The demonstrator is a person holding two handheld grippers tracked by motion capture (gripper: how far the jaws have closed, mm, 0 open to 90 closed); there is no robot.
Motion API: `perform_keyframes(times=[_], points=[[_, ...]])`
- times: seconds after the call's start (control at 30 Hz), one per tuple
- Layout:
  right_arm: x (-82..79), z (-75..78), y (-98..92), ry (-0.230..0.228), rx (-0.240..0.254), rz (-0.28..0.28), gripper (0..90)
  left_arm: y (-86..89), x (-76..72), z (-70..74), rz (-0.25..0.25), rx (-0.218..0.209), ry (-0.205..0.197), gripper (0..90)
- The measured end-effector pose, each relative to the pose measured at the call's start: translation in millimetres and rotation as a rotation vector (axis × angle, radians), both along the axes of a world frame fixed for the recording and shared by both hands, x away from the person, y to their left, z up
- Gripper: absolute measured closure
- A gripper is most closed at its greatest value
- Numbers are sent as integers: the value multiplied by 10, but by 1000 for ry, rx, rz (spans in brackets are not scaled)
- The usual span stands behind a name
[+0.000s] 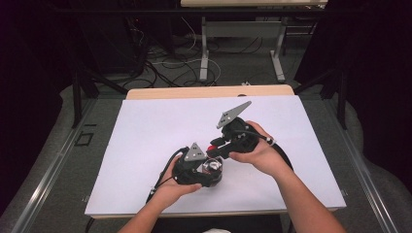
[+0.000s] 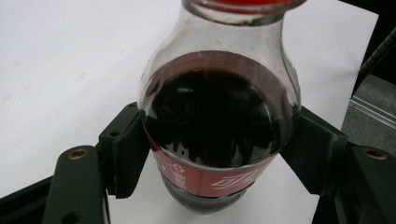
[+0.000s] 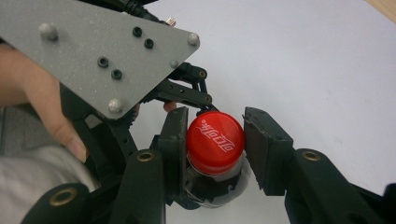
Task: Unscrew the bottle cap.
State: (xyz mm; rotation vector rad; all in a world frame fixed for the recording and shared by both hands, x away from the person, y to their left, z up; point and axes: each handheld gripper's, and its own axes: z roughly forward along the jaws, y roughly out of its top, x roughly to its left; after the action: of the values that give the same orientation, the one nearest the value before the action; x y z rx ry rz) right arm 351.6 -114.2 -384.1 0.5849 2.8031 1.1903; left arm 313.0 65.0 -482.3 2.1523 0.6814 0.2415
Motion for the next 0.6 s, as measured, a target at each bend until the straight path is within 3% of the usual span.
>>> perform_keyframes(times=[0.1, 0.13, 0.23, 0.37, 0.47, 0.6], points=[[11, -11, 0, -8, 12, 5, 593, 7, 1, 1, 1, 2, 6, 299], [-2, -5, 1, -20, 8, -19, 535, 12, 1, 3, 5, 1, 7, 299], [-82, 11, 12, -27, 25, -122, 481, 22, 12, 7, 10, -2, 3, 299], [-172, 27, 21, -13, 32, -231, 483, 27, 12, 10, 16, -7, 9, 299], [-199, 22, 29, -10, 37, -251, 500, 31, 16, 14, 17, -6, 6, 299], [-247, 2, 86, -27, 8, -255, 544, 28, 9, 18, 27, -10, 13, 299]])
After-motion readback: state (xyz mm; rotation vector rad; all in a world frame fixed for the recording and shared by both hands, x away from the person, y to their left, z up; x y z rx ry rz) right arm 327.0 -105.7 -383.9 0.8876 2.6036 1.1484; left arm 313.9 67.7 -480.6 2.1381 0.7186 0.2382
